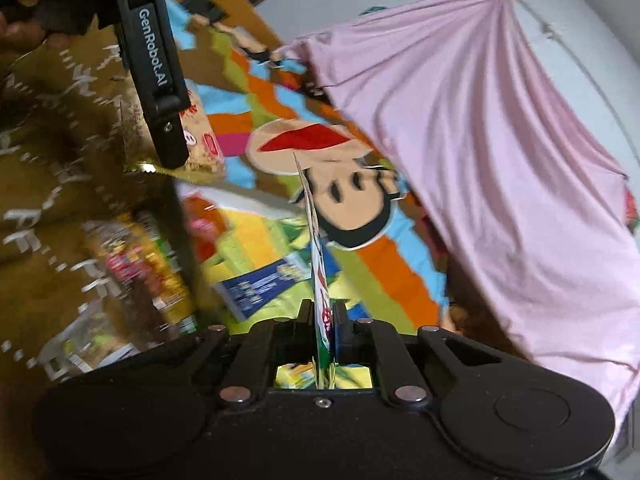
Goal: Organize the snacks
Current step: 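Carry both packs over the tray, lower them in and open both tools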
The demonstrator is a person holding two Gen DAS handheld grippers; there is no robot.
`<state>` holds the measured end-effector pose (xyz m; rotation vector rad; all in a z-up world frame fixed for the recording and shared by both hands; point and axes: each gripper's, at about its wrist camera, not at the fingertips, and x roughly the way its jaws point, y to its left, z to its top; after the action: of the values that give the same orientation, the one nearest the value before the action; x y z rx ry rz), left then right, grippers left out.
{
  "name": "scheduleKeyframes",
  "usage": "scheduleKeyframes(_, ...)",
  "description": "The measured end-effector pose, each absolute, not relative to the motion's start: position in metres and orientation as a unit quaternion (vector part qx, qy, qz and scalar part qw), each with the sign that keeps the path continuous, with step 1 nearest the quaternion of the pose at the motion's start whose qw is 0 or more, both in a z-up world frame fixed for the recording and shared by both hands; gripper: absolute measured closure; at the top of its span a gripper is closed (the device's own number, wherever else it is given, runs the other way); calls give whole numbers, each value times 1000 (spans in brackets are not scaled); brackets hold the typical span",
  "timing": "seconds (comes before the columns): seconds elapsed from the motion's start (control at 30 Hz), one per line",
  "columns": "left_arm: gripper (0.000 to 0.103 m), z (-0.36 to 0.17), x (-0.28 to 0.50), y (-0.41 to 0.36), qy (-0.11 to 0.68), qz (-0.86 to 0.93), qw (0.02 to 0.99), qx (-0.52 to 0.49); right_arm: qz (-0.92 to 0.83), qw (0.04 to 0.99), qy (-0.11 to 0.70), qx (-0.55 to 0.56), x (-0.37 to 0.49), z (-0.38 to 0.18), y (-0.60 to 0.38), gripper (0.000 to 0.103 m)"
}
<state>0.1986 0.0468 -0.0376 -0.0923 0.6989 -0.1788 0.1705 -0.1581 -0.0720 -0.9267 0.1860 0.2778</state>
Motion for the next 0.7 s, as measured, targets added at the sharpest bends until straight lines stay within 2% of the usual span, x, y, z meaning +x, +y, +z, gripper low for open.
scheduleKeyframes(0.17, 11, -12, 219, 42, 276, -74, 952, -106, 102, 894, 73, -431, 190, -61, -159, 94)
scheduleKeyframes(0.3, 11, -3, 248, 31, 239, -71, 963, -107, 82, 906, 84, -406, 208, -57, -165, 94)
scheduleKeyframes(0.5, 11, -16, 294, 20, 244, -83, 957, -130, 43, 914, 112, -388, 237, -63, -181, 94)
scheduleKeyframes(0.7, 11, -38, 330, -15, 259, -111, 953, -108, 7, 910, 150, -388, 272, -82, -196, 94)
